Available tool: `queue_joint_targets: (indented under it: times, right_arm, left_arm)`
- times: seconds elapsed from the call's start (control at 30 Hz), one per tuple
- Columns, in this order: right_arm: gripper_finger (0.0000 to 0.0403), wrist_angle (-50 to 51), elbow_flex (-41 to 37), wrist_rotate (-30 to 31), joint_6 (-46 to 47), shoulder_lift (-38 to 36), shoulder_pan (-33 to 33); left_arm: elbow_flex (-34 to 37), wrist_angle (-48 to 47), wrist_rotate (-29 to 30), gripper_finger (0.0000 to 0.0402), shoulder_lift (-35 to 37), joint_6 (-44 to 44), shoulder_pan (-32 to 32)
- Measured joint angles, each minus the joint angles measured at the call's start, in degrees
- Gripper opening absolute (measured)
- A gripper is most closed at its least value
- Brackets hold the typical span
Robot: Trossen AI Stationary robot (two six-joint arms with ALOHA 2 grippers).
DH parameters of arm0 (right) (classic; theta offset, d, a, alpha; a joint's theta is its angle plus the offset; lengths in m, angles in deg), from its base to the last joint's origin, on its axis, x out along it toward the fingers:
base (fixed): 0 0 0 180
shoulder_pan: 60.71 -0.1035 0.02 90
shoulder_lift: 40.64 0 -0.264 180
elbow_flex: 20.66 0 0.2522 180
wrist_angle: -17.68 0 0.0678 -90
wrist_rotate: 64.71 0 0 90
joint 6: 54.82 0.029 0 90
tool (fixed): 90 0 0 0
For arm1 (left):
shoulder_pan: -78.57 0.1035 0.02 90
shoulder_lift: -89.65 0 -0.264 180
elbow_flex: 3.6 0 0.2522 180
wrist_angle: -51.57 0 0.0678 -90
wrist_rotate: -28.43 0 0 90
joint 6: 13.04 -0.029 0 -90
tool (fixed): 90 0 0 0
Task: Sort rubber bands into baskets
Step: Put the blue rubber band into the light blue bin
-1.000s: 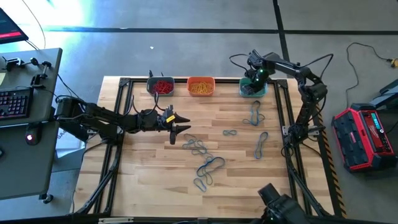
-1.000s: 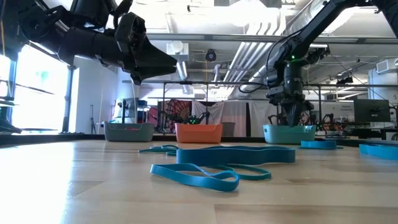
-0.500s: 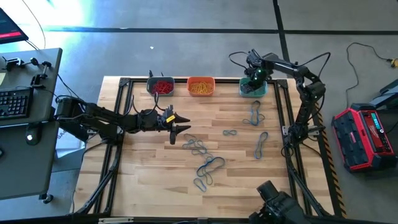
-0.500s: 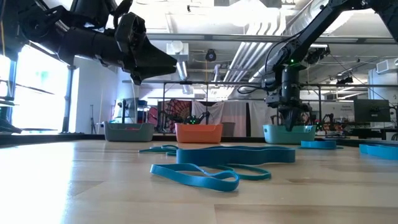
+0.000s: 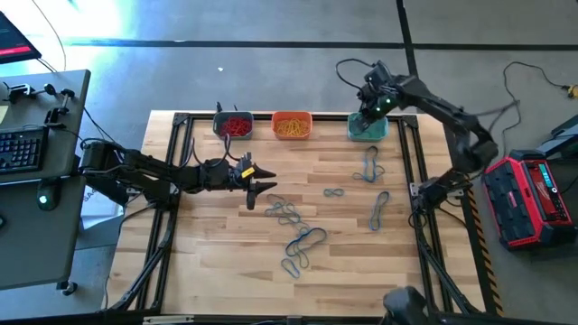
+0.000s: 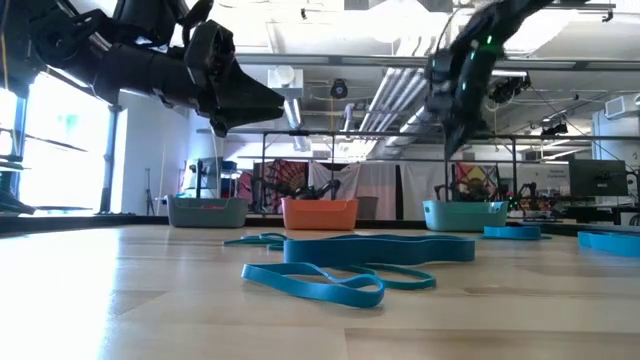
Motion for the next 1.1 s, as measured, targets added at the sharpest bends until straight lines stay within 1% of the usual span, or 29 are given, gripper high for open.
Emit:
queue_joint_targets:
  times: [0.17, 0.33, 0.43, 0.53, 0.63, 0.73, 0.93, 1.0, 1.1]
  right_arm:
    - [0.0, 0.79, 0.0, 1.31, 2.06, -6.37, -7.16]
    - [0.0, 0.68, 0.0, 4.13, 5.36, -9.1, -14.84]
    - [0.0, 1.56, 0.0, 7.1, 10.53, -9.42, -18.67]
    - [0.0, 2.91, -0.68, 12.21, 18.49, -9.44, -21.8]
    - [0.0, 3.75, -5.41, 14.38, 24.8, -10.48, -23.56]
    - [0.0, 3.01, -12.78, 14.74, 29.84, -12.13, -24.85]
    - [0.0, -3.29, -26.96, 14.84, 38.24, -15.26, -27.47]
    - [0.0, -5.22, -29.95, 15.3, 39.99, -15.52, -28.22]
    - [0.0003, -7.28, -33.09, 18.04, 42.84, -15.52, -29.02]
  left_arm:
    - [0.0, -2.1, -0.02, 0.0137, 0.0, -0.14, 0.0]
    - [0.0, -2.75, -0.02, 0.0137, 0.0, -0.19, 0.0]
    - [0.0, -2.8, -0.02, 0.0137, 0.0, -0.26, 0.0]
    - [0.0, -2.82, -0.02, 0.0137, 0.0, -0.28, 0.0]
    - [0.0, -2.82, -0.02, 0.0137, 0.0, -0.29, 0.0]
    - [0.0, -3.01, -0.02, 0.0137, 0.0, -1.21, -0.02]
    - [0.0, -2.95, -0.02, 0.0137, 0.0, -1.81, -0.01]
    - [0.0, -2.95, -0.02, 0.0137, 0.0, -1.79, -0.01]
    - [0.0, -2.94, -0.02, 0.0137, 0.0, -1.81, 0.0]
